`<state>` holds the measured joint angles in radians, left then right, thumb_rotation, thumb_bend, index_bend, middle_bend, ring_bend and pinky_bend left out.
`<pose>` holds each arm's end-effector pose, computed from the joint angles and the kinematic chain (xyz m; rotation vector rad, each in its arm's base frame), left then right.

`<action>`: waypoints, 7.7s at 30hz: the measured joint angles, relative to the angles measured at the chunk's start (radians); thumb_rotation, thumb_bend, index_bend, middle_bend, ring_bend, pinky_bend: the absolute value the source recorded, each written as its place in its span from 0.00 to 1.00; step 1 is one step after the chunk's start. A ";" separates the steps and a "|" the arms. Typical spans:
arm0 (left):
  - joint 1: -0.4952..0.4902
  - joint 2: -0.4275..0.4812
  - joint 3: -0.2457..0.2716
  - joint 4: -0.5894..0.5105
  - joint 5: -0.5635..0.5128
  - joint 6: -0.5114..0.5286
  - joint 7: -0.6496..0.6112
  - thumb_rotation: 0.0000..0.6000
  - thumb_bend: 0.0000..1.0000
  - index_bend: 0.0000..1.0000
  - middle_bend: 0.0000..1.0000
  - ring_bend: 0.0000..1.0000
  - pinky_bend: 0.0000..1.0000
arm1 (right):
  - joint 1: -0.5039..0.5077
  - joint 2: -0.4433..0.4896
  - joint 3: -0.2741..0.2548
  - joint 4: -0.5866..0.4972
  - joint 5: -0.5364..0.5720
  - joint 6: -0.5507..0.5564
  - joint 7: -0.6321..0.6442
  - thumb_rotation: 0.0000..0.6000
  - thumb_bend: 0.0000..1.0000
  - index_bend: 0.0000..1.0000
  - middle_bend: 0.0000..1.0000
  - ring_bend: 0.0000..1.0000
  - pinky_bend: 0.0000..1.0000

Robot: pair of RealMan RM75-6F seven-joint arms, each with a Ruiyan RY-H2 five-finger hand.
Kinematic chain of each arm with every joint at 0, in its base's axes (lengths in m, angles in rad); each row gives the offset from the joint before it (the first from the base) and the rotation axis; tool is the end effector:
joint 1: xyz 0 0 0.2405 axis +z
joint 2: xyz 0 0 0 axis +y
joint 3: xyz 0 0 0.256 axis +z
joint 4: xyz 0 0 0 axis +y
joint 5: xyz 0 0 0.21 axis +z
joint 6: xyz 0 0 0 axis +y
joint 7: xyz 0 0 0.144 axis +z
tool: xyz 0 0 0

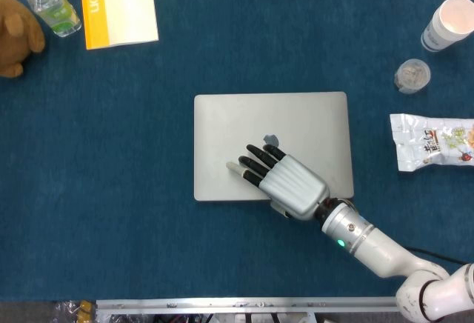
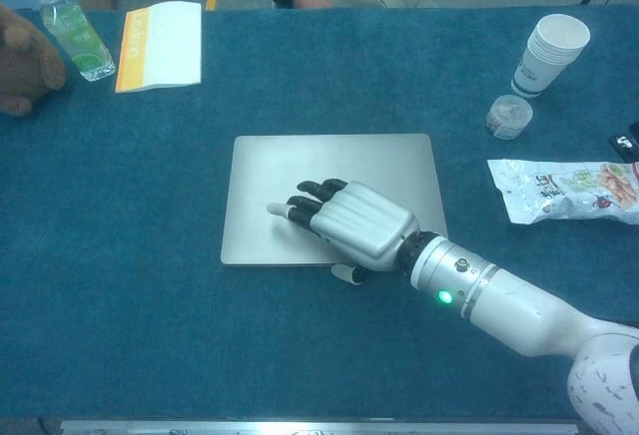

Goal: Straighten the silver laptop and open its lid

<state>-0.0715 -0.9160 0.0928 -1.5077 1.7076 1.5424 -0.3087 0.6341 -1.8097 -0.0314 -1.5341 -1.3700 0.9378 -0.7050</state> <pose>-0.3270 0.1458 0.2125 -1.5912 -0.9413 -0.9100 -0.1083 -0.2094 -0.1172 2.3413 -0.6279 0.8621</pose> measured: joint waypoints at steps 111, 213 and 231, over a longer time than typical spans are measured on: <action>-0.509 -0.196 0.095 -0.193 0.145 -0.706 0.309 0.83 0.25 0.00 0.00 0.00 0.01 | 0.180 0.011 0.114 -0.071 0.232 0.086 -0.290 1.00 0.46 0.00 0.13 0.01 0.15; -0.704 -0.421 0.044 -0.090 -0.174 -0.874 0.433 0.83 0.25 0.00 0.00 0.00 0.01 | 0.246 0.161 0.308 0.036 0.400 0.199 -0.200 1.00 0.46 0.00 0.13 0.01 0.15; -0.706 -0.412 0.043 -0.110 -0.204 -0.875 0.474 0.83 0.25 0.00 0.00 0.00 0.01 | 0.284 0.165 0.375 0.251 0.505 0.184 -0.158 1.00 0.46 0.00 0.13 0.01 0.15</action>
<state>-0.7773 -1.3284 0.1354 -1.6179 1.5033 0.6675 0.1652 0.9179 -1.6452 0.3438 -1.2829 -0.8649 1.1222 -0.8634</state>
